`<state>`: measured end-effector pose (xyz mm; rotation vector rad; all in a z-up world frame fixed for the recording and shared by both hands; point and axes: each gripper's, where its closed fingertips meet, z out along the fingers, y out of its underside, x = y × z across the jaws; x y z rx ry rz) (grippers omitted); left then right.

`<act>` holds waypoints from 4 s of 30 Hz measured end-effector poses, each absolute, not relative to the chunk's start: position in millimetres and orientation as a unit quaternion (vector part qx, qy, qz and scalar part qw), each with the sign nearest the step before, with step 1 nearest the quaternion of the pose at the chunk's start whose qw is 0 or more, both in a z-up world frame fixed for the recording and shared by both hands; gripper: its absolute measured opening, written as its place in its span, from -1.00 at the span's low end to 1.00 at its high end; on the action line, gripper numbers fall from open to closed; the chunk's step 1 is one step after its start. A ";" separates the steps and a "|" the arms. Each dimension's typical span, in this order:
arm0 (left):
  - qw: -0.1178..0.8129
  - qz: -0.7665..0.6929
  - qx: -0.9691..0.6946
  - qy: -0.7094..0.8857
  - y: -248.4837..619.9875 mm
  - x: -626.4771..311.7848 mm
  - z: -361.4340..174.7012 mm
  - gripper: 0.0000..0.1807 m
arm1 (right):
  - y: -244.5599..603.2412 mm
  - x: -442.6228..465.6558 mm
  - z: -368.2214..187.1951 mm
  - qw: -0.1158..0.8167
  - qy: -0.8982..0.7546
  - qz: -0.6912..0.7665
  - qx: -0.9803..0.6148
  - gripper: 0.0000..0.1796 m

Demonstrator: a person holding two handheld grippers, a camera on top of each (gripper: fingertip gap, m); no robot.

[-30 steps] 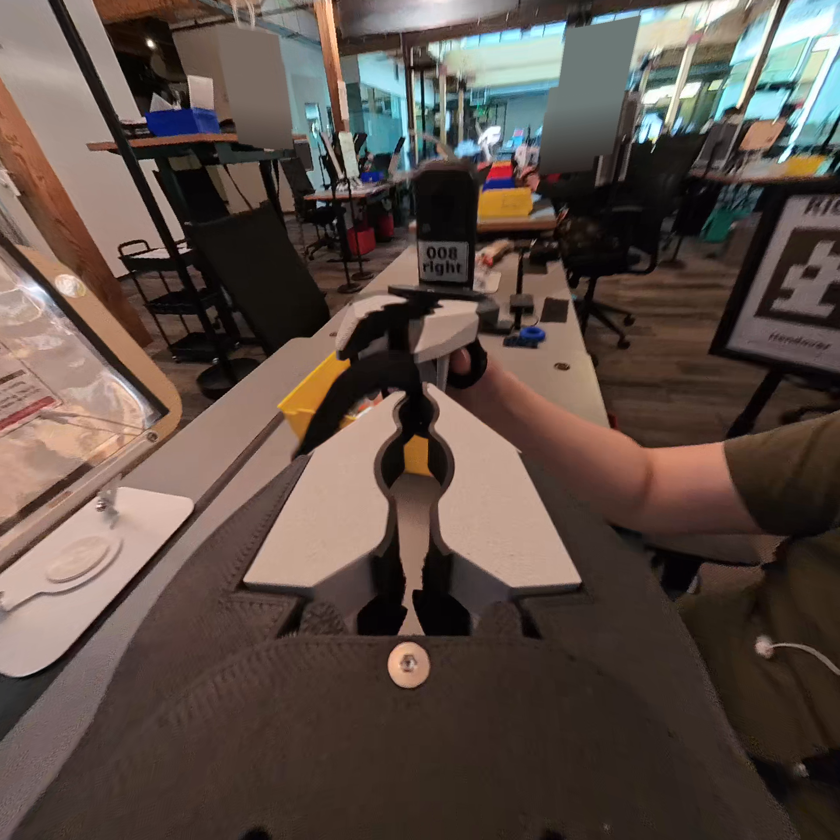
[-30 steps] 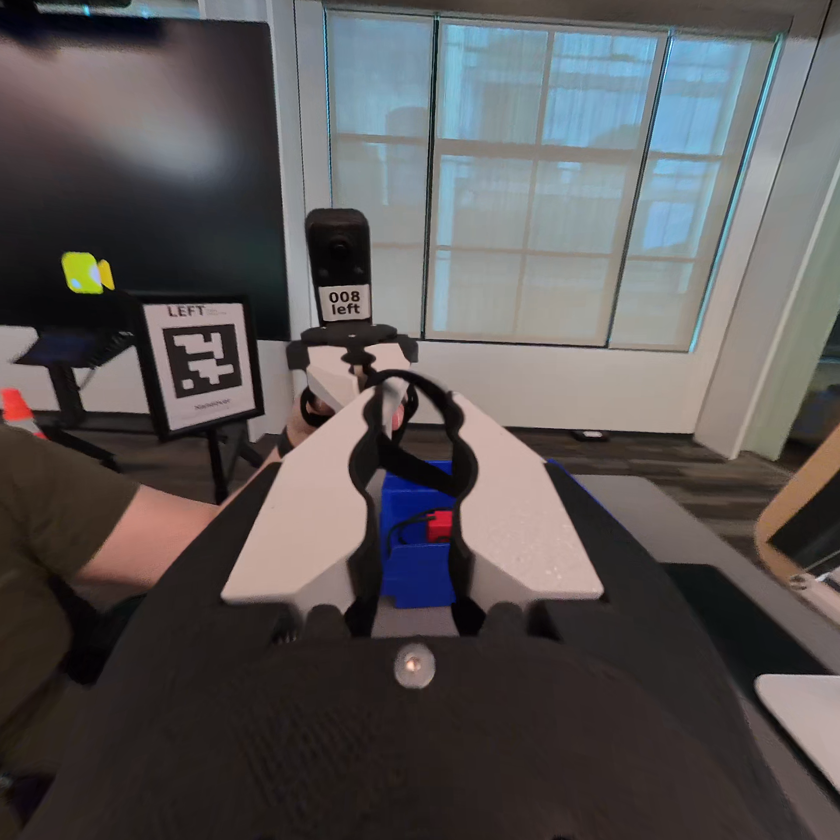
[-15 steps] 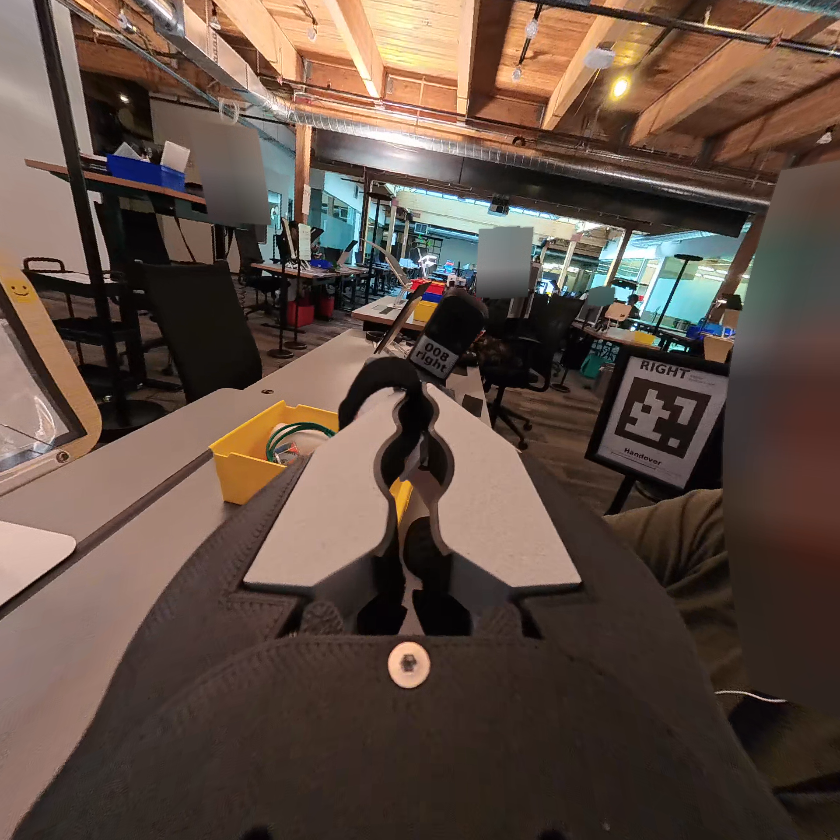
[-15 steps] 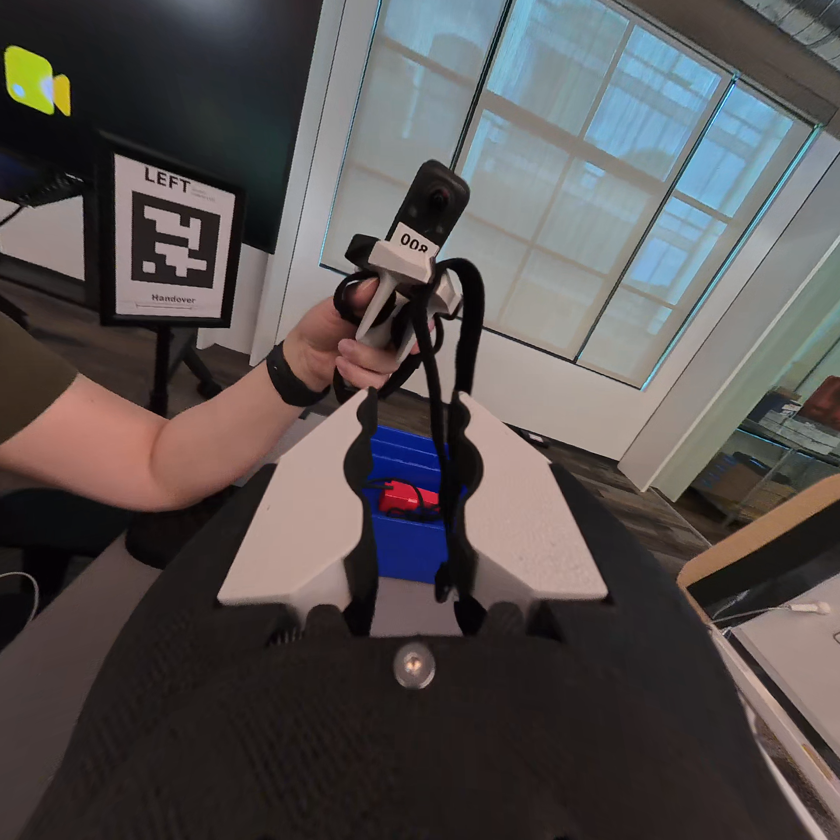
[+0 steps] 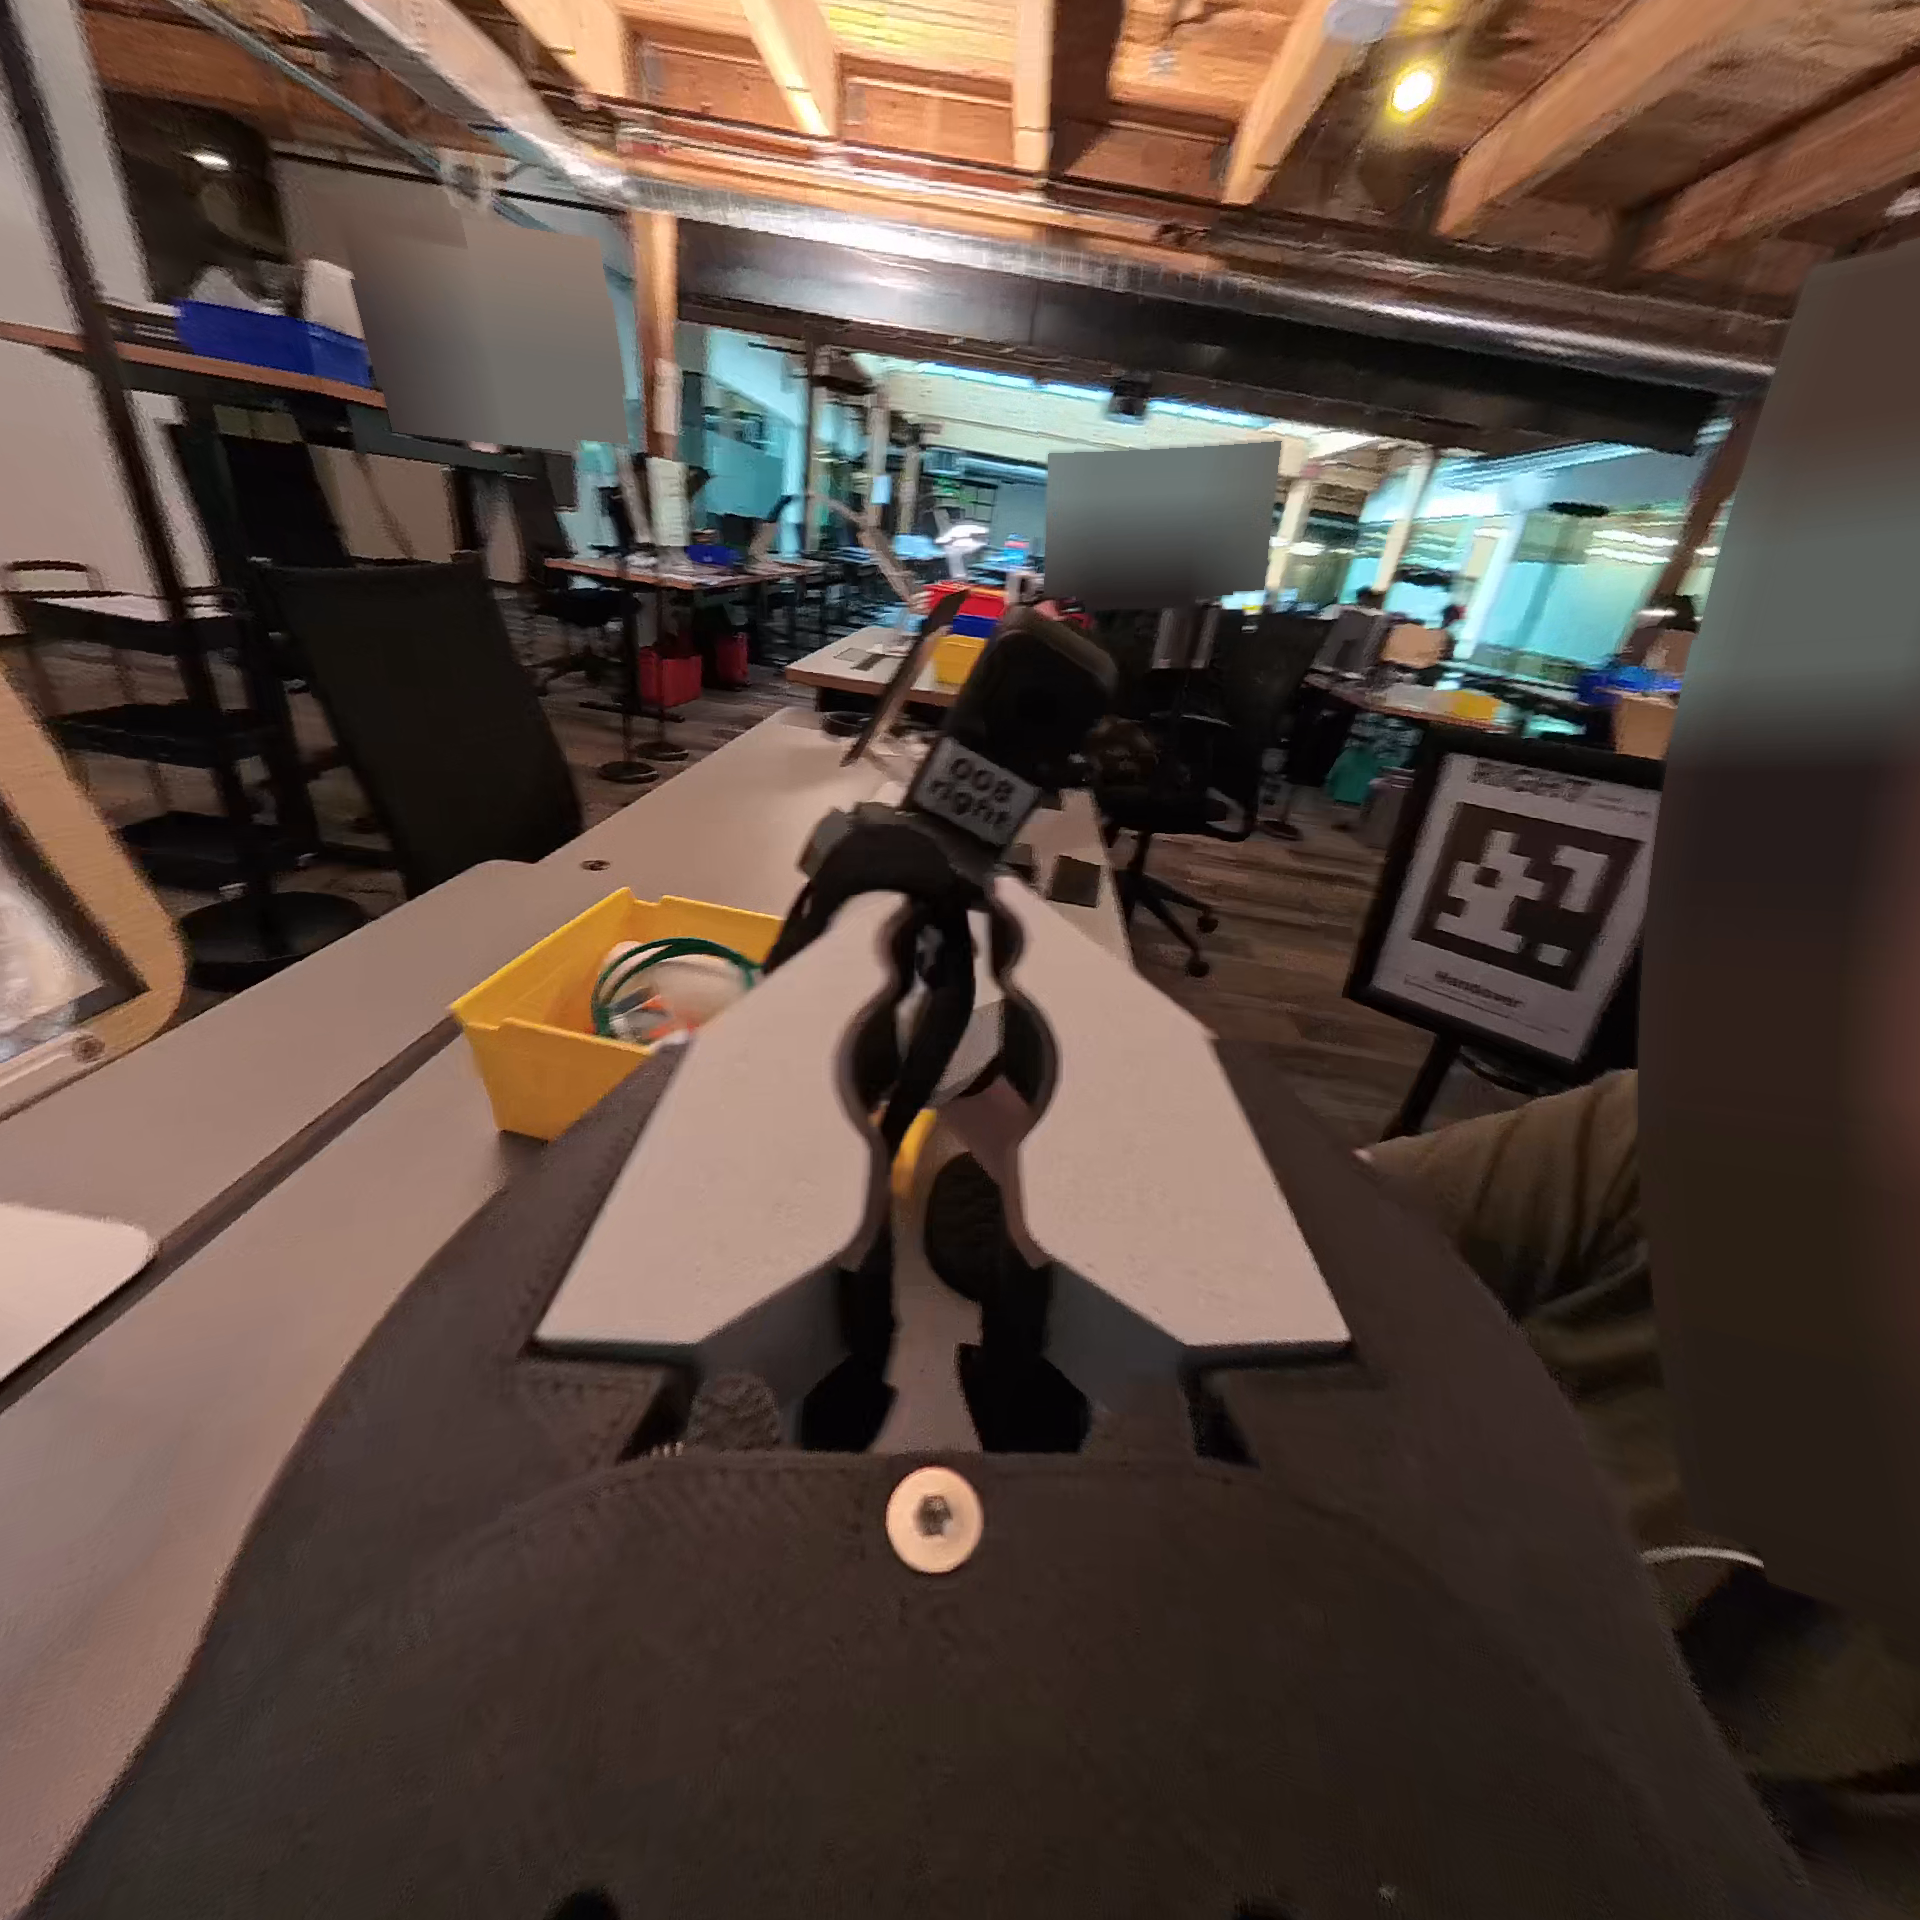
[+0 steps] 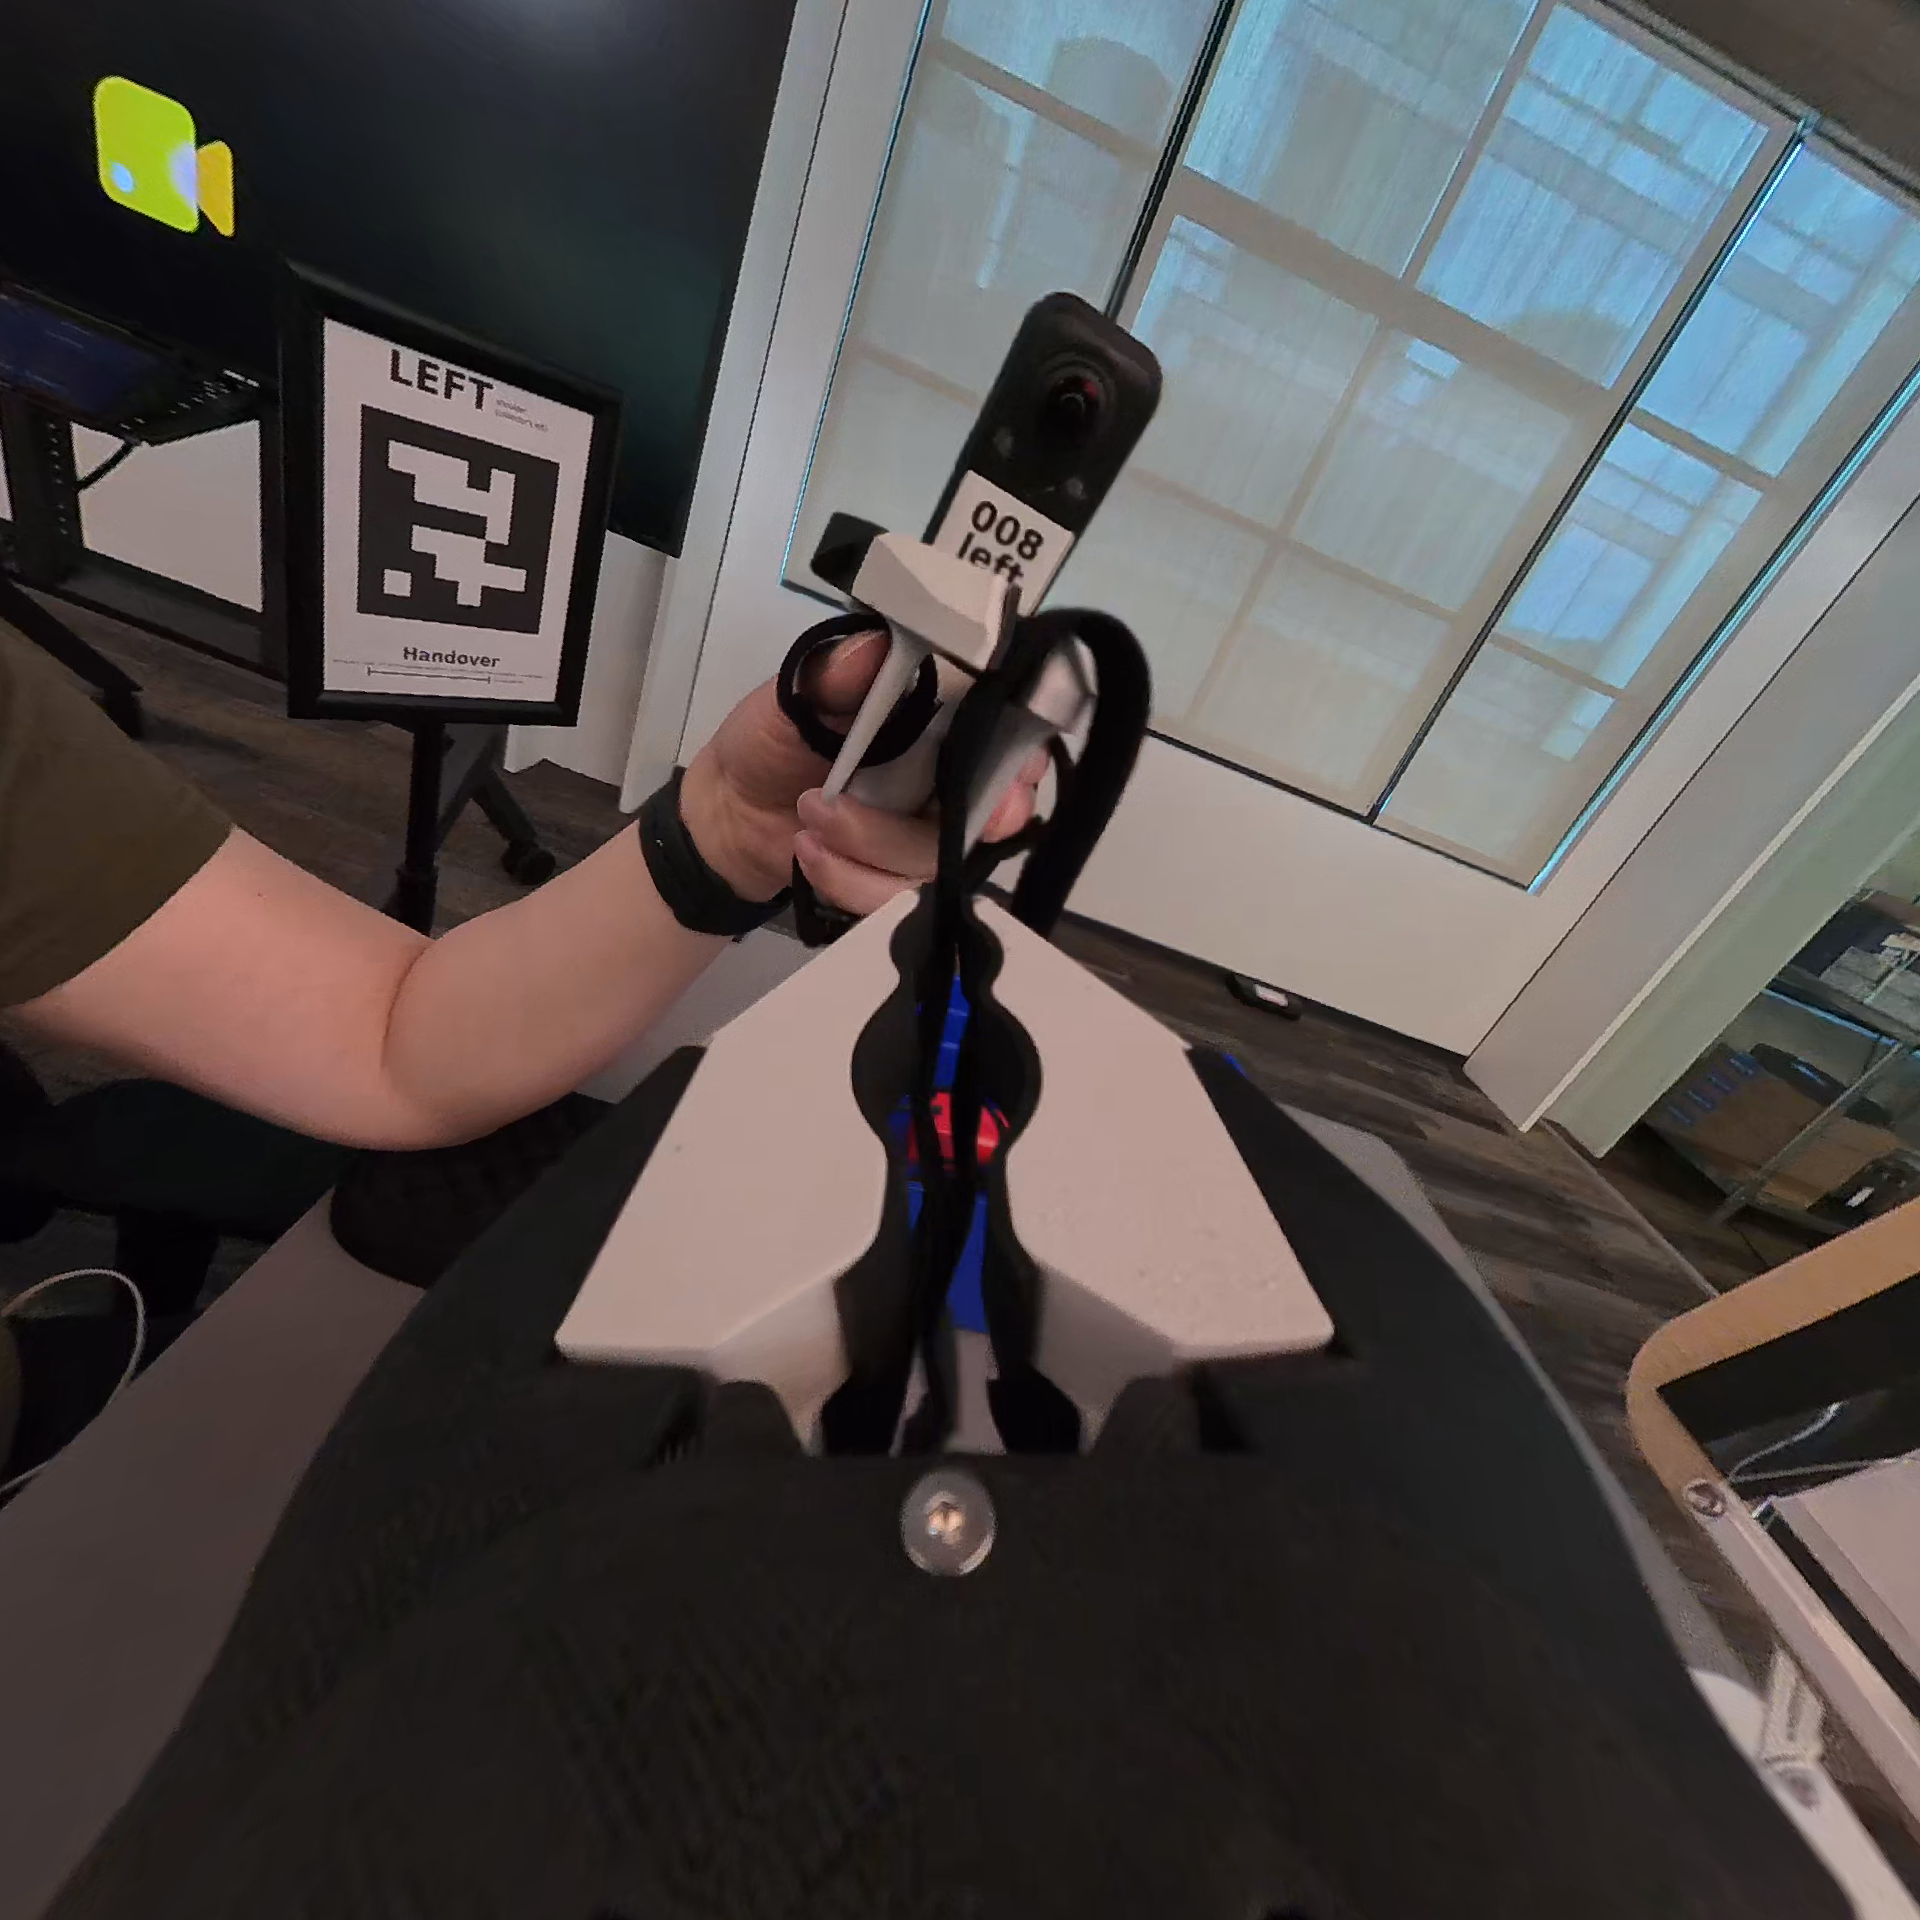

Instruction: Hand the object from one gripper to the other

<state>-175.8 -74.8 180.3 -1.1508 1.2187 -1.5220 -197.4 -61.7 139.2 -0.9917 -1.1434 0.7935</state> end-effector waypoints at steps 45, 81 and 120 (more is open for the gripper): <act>0.559 -0.415 -0.530 0.484 -28.7 -151.8 154.3 -1.00 | -45.2 -144.8 193.1 0.730 -0.342 0.420 -0.416 -0.40; 0.472 -0.518 -0.625 0.343 30.8 -189.5 145.9 -0.28 | -27.7 -174.8 171.5 0.811 -0.404 0.008 -0.423 -0.96; 0.319 -0.703 -0.486 0.409 -47.3 -199.8 181.5 -0.95 | -17.1 -160.0 148.3 0.776 -0.502 -0.111 -0.365 -0.46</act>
